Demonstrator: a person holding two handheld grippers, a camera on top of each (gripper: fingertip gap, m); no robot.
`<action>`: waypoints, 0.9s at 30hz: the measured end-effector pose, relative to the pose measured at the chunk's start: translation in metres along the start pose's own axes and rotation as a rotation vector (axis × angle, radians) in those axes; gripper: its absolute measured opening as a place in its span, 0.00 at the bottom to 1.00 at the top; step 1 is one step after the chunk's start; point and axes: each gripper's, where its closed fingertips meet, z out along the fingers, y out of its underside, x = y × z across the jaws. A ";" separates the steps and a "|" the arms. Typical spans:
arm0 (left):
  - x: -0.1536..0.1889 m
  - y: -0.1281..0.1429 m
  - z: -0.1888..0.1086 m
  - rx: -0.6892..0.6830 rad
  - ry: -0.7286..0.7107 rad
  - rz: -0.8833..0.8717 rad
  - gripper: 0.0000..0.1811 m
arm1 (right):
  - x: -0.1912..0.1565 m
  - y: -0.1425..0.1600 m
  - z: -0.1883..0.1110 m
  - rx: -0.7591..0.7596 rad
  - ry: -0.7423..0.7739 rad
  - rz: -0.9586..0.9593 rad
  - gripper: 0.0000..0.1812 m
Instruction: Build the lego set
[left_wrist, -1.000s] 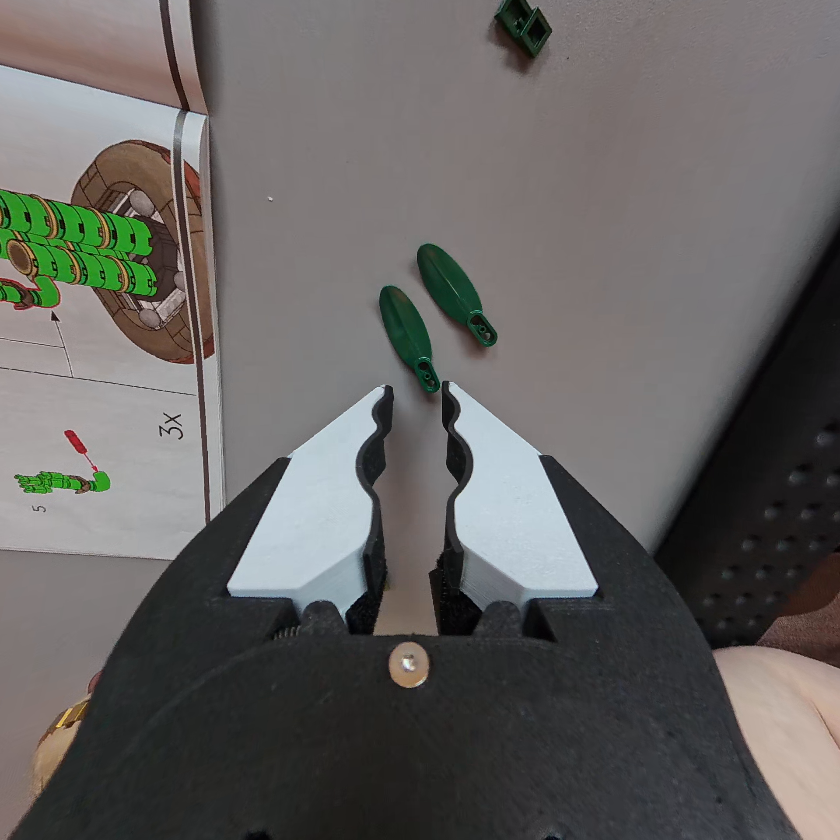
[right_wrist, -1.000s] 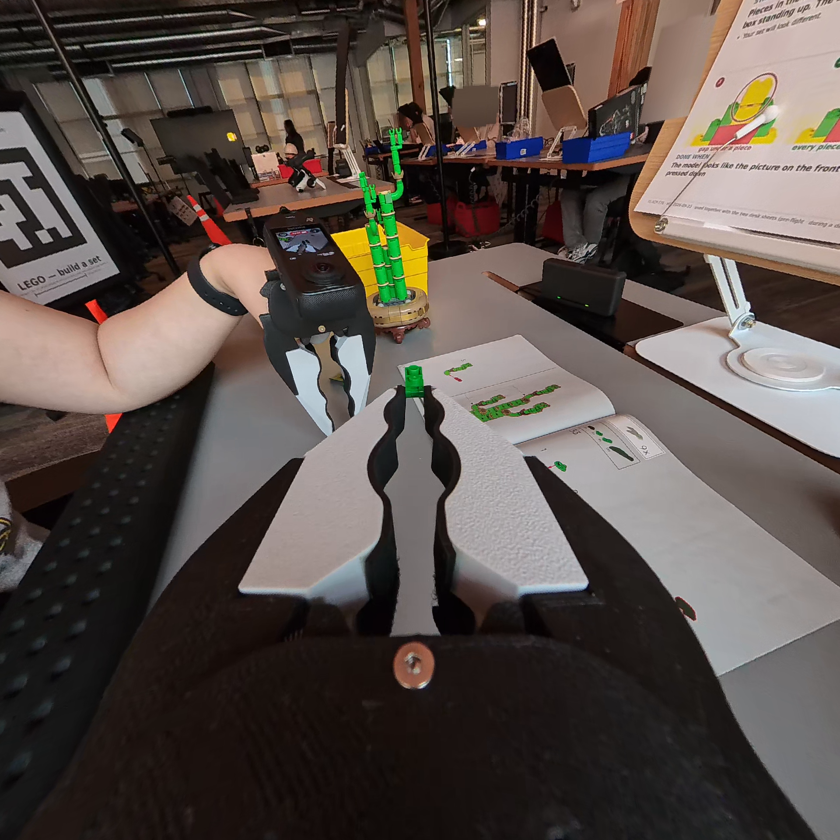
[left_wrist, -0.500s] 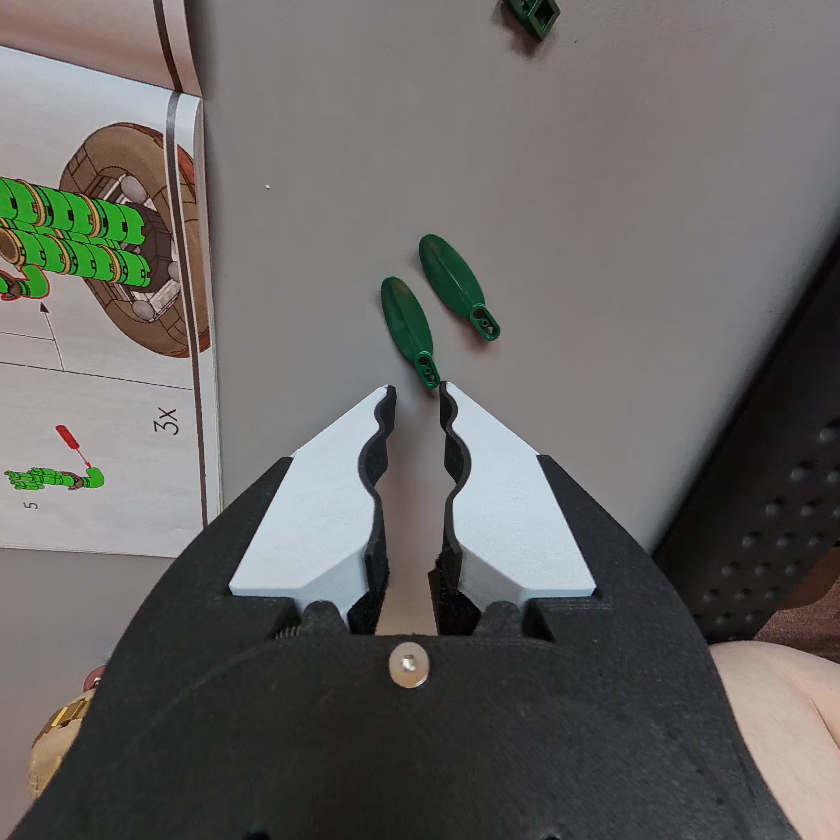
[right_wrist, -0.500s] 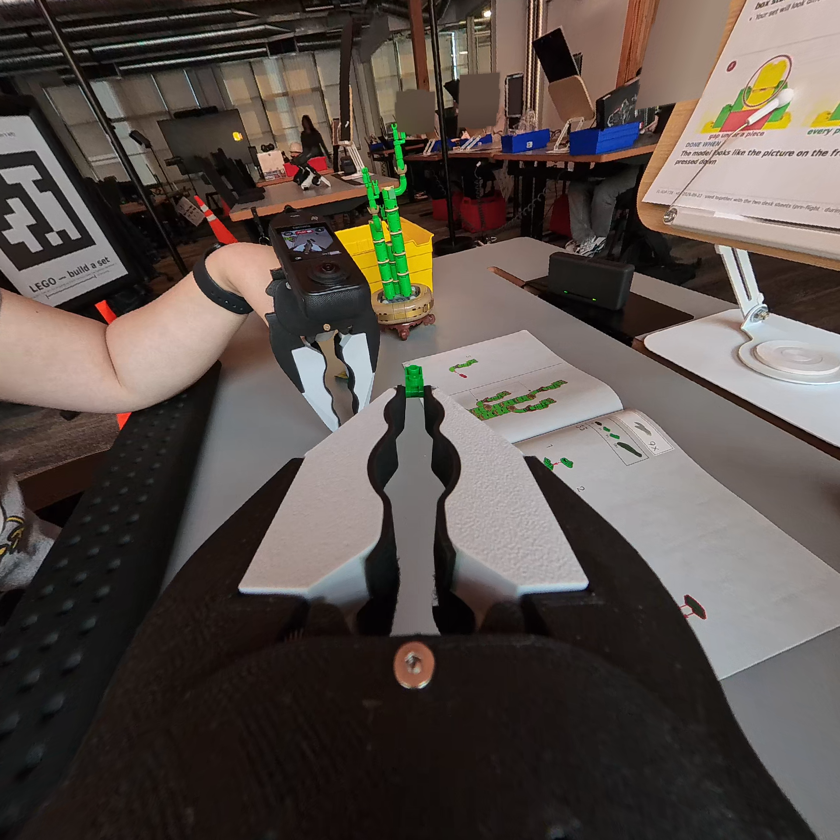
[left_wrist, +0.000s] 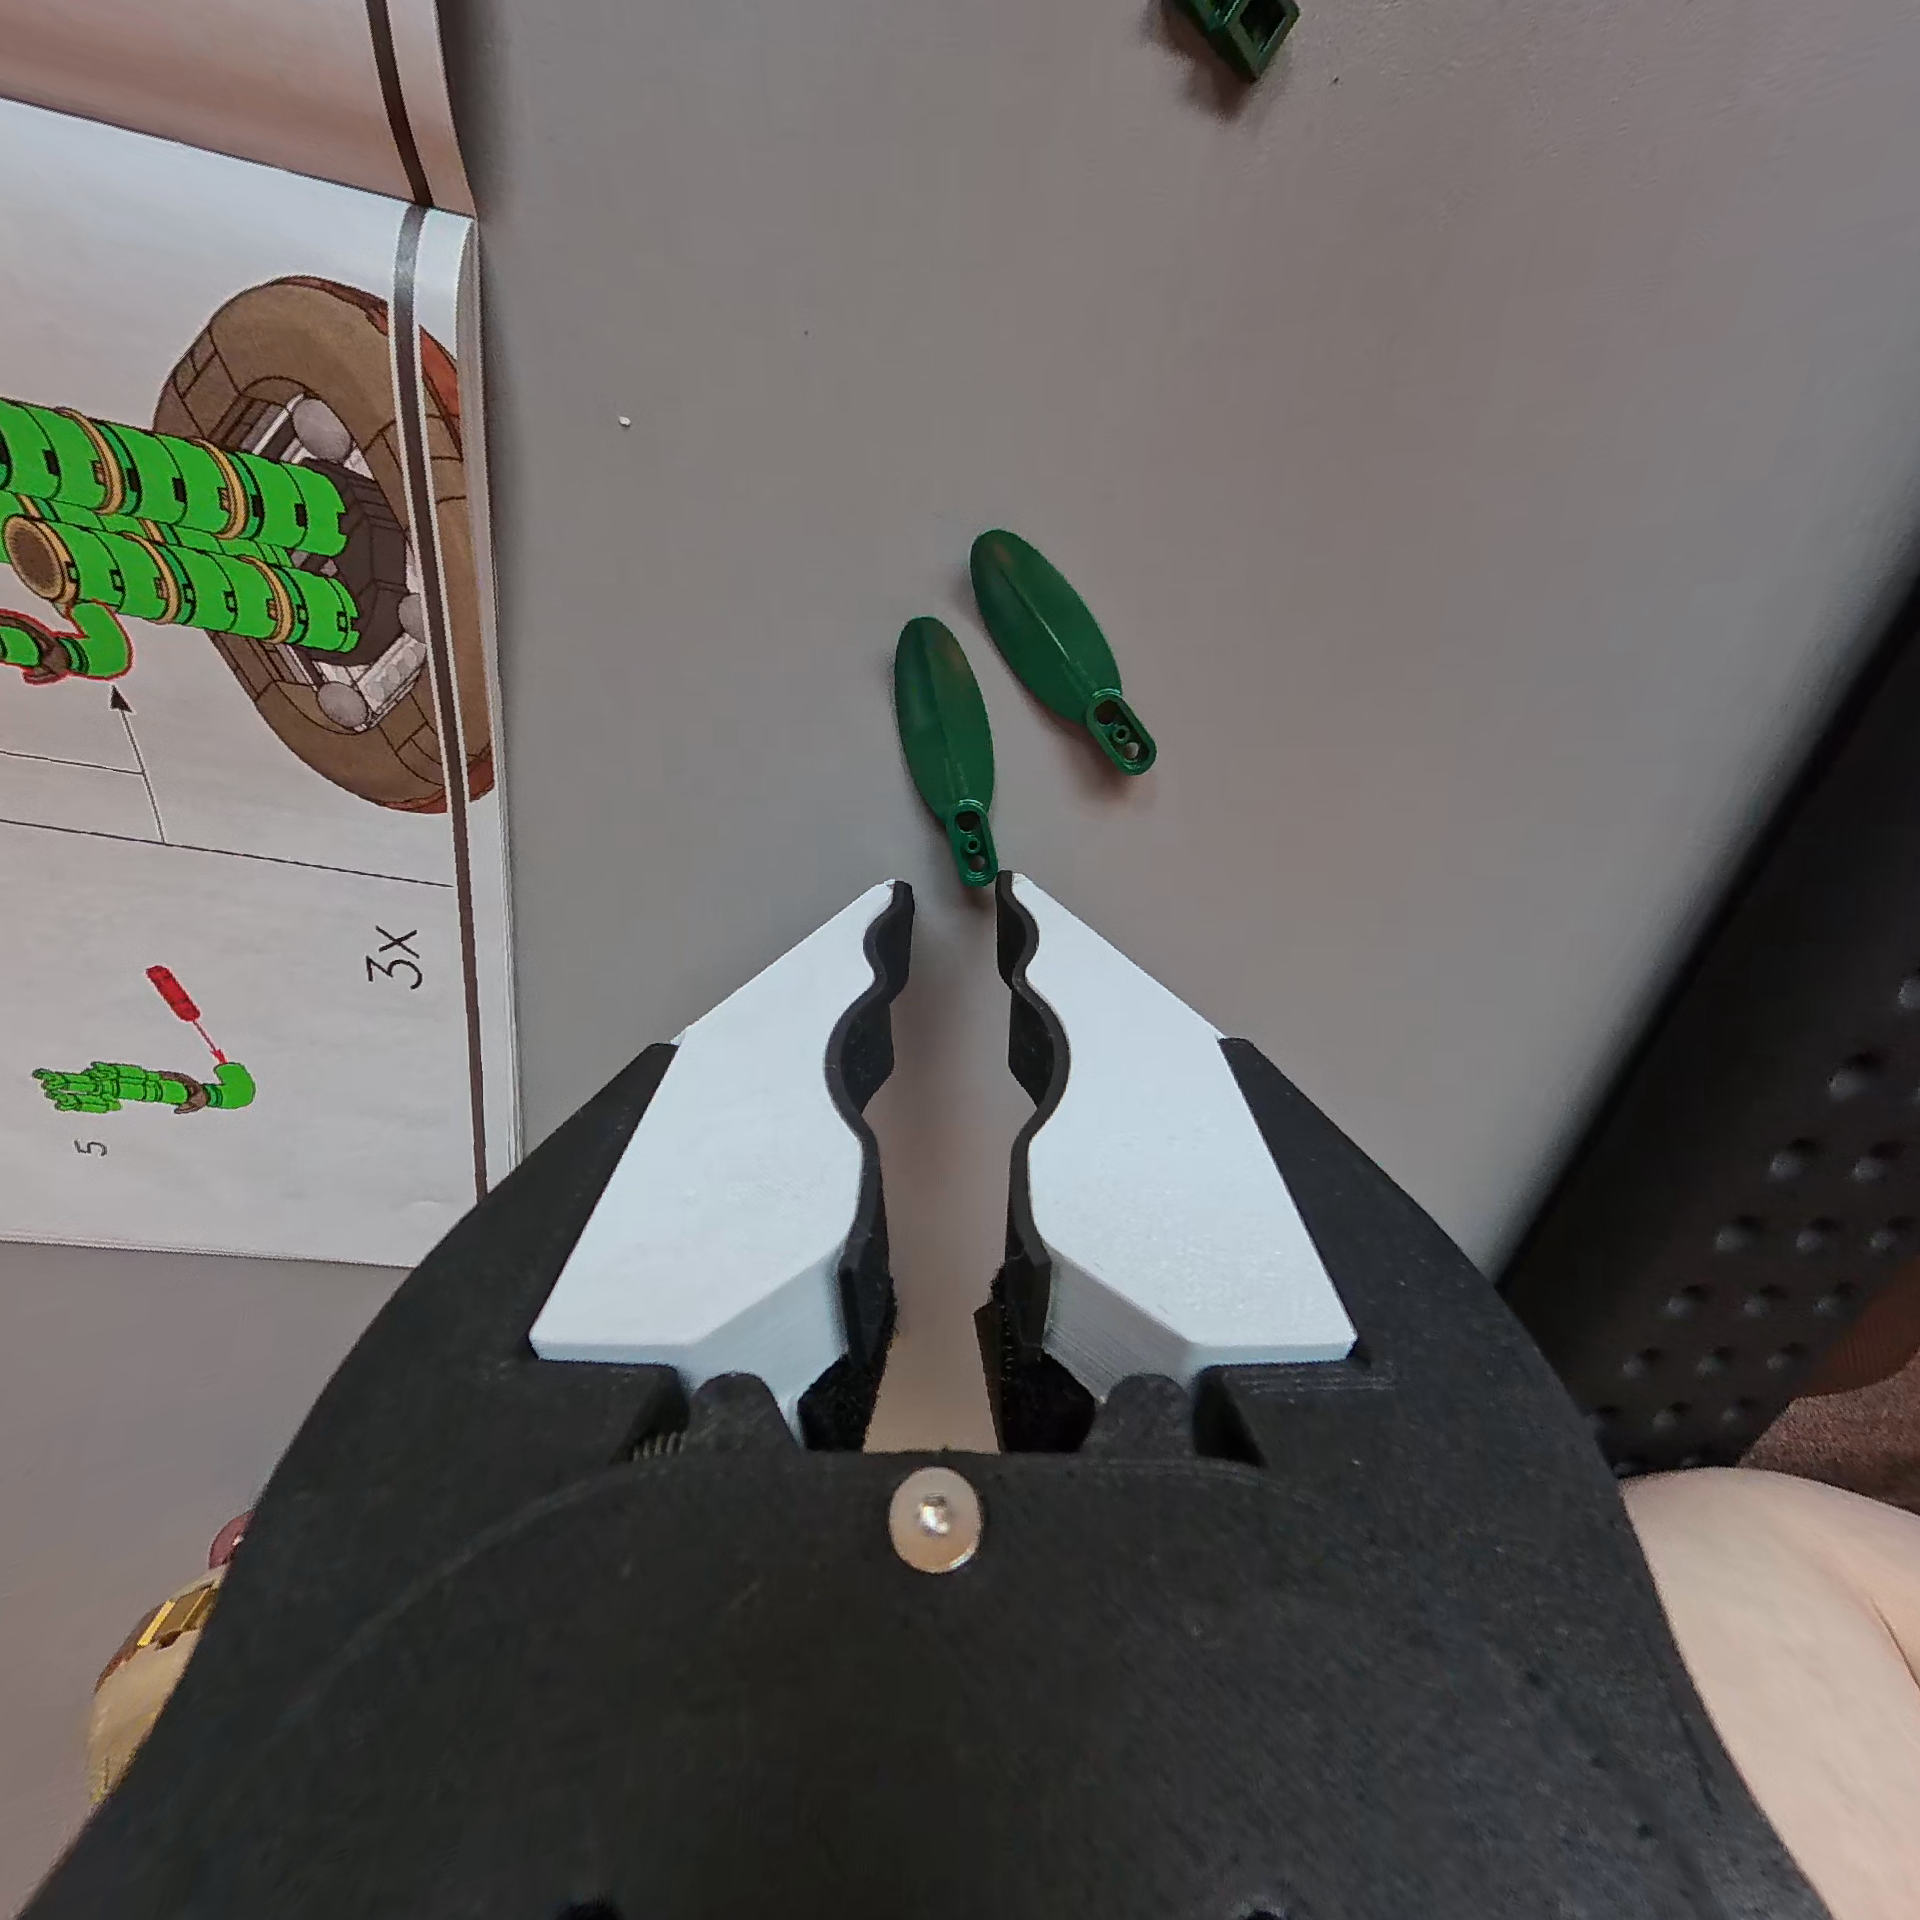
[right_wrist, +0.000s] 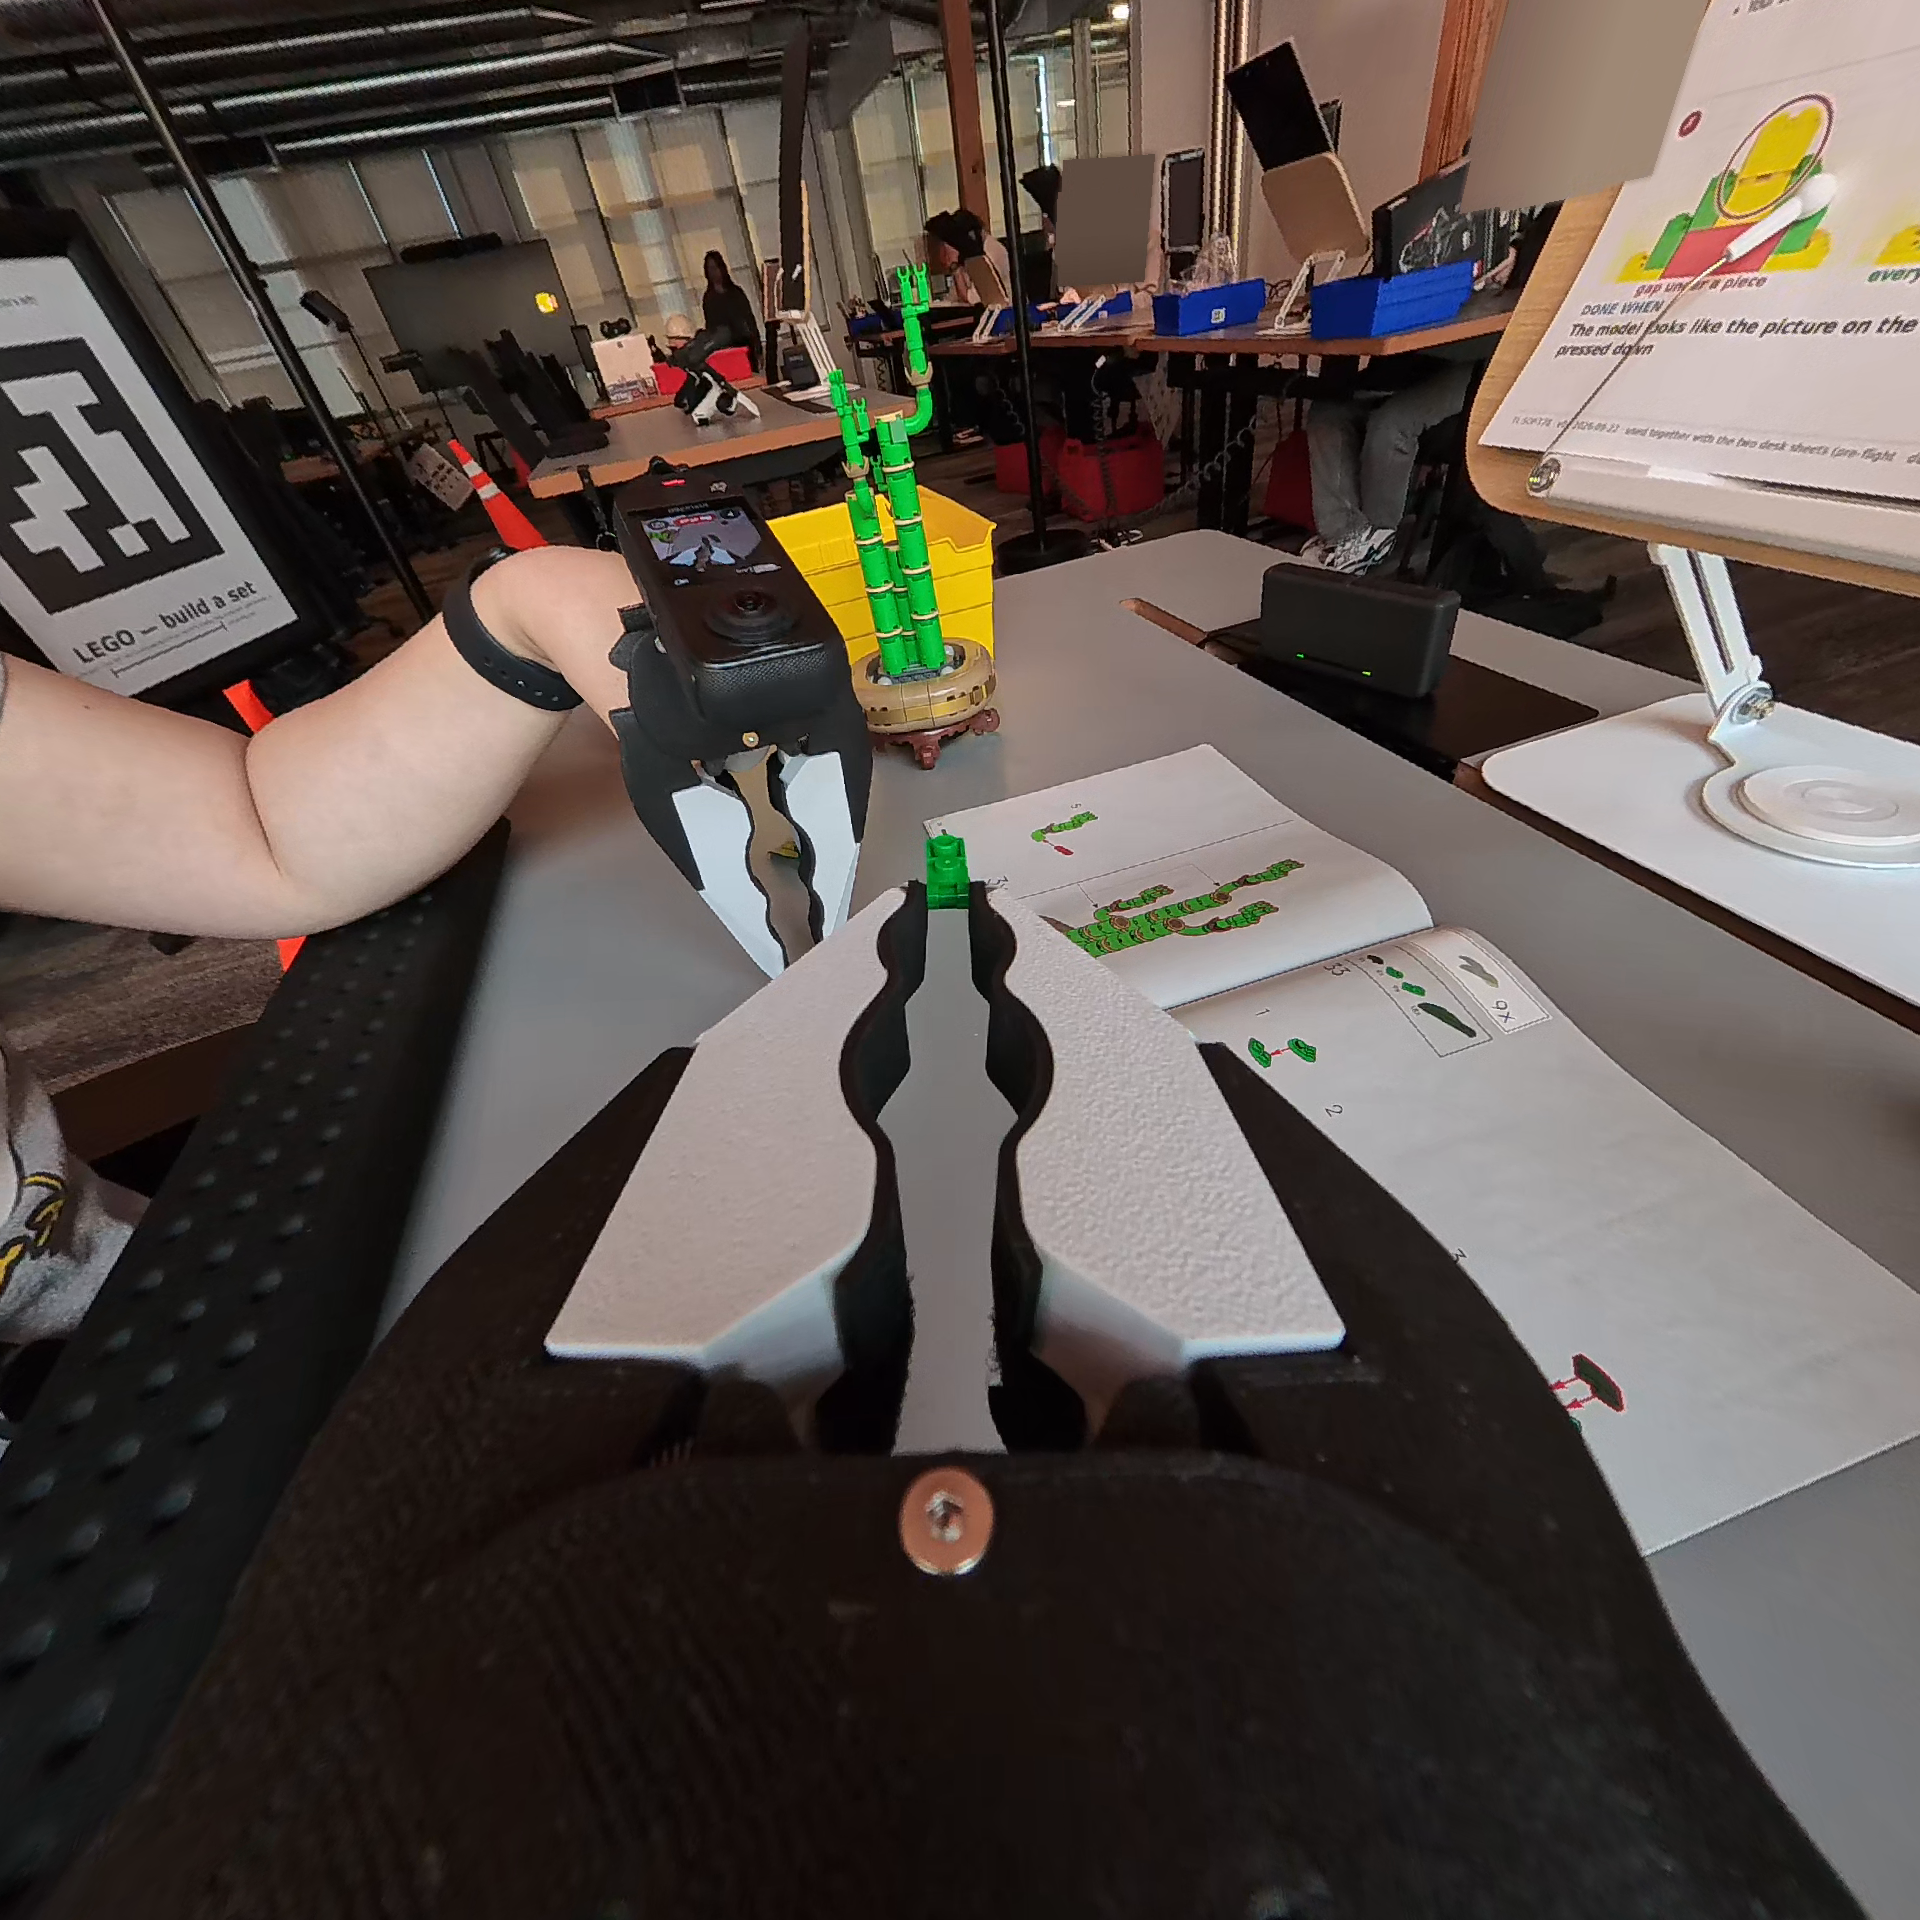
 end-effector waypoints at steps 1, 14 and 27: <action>0.000 0.000 0.000 0.001 -0.002 0.002 0.08 | 0.000 0.000 0.000 0.000 0.000 0.001 0.03; -0.003 -0.003 -0.004 0.025 -0.021 0.012 0.07 | 0.000 0.002 0.001 -0.011 -0.002 0.006 0.03; 0.001 -0.043 -0.025 0.254 -0.008 0.028 0.15 | 0.001 0.004 0.002 -0.027 0.008 0.003 0.03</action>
